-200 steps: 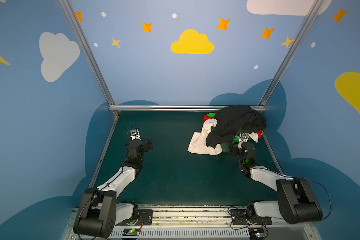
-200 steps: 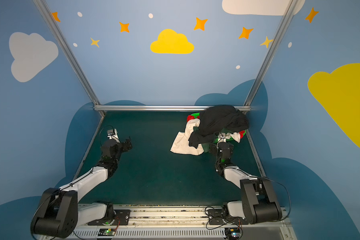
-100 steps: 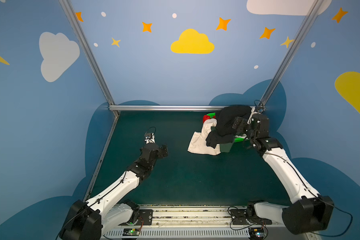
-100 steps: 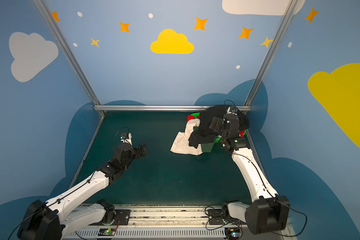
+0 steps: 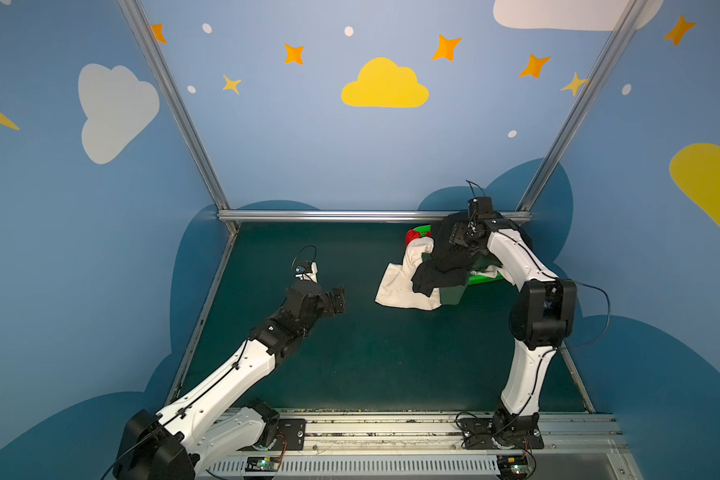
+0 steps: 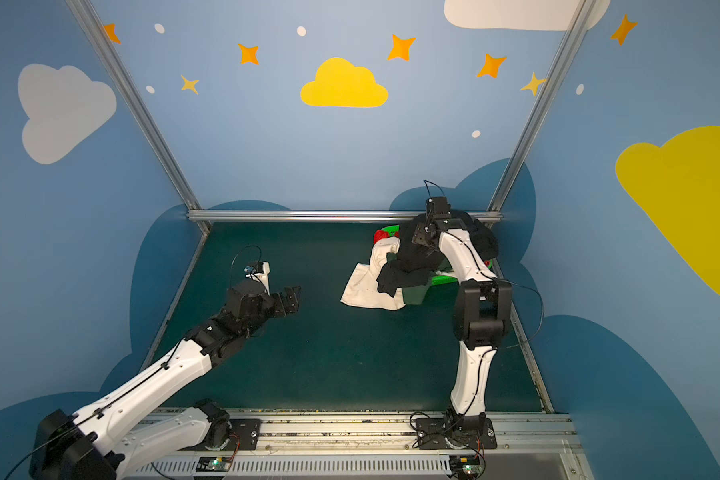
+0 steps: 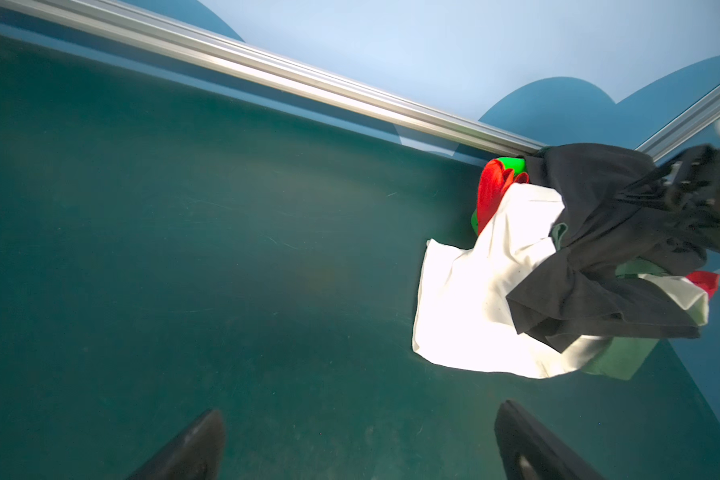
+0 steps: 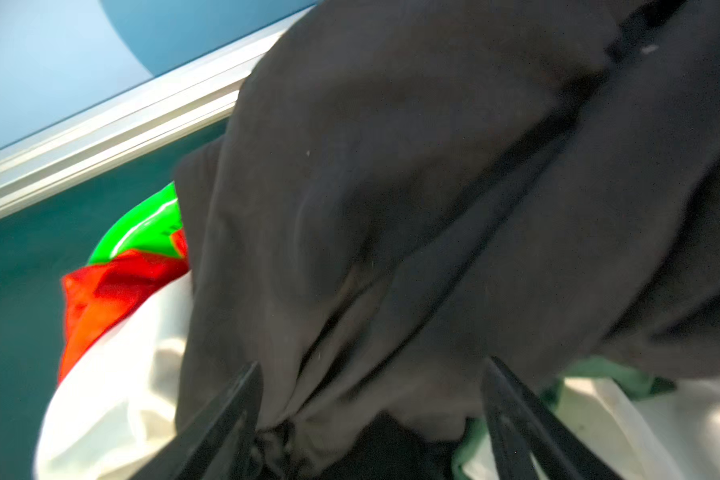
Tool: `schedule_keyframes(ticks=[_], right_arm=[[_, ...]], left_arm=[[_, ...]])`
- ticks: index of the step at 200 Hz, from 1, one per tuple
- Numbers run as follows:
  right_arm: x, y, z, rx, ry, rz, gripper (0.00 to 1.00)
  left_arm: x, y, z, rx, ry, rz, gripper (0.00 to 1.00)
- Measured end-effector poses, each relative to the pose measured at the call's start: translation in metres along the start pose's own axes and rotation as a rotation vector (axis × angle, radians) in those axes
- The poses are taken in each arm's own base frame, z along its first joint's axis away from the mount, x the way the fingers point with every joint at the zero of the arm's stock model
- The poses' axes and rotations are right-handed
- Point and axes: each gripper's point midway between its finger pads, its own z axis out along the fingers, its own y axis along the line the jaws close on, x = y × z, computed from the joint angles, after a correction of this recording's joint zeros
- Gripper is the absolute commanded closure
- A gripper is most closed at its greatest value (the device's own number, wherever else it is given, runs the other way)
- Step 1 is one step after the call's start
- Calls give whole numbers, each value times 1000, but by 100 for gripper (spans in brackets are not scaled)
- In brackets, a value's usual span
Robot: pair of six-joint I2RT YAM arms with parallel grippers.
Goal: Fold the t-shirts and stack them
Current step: 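Grasp the black shirt in the basket with the right gripper while the left arm advances, then pull the black shirt out of the basket with the right gripper onto the table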
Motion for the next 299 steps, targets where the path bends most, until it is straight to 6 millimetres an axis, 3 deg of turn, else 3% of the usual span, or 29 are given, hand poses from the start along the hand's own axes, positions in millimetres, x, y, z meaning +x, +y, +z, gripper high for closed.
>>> schedule_keyframes(ticks=[22, 43, 67, 83, 114, 135, 165, 204, 232, 262, 270, 279, 286, 299], right_arm=[[-5, -3, 14, 54, 20, -8, 26], [-4, -11, 27, 122, 36, -28, 40], [2, -18, 40, 172, 66, -65, 73], [4, -19, 41, 174, 75, -76, 100], [3, -13, 33, 164, 56, -121, 100], [2, -5, 16, 143, 33, -149, 100], [-7, 25, -38, 23, -46, -196, 100], [-3, 114, -154, -269, -223, -345, 100], [26, 180, -238, -548, -269, -445, 100], [60, 226, -299, -727, -269, -544, 100], [69, 233, -311, -762, -256, -565, 88], [79, 240, -322, -804, -232, -581, 43], [83, 243, -328, -827, -223, -594, 22], [82, 243, -331, -837, -215, -594, 12]], left_arm=[[-3, 1, -10, 17, -31, -5, 0], [1, 9, -14, -2, -37, 9, 0], [4, 17, -15, -40, -32, 25, 0], [4, 20, -17, -54, -34, 28, 0], [3, 19, -19, -50, -37, 19, 0], [4, 18, -18, -45, -34, 12, 0], [6, 17, -17, -36, -21, -4, 0], [8, 14, -16, -22, -13, -28, 0], [3, 15, -20, -23, -34, -63, 0], [-9, 20, -32, -38, -92, -118, 0], [-12, 21, -35, -40, -106, -132, 0], [-16, 23, -40, -42, -126, -149, 0], [-17, 24, -43, -42, -141, -161, 0], [-17, 29, -48, -45, -163, -178, 0]])
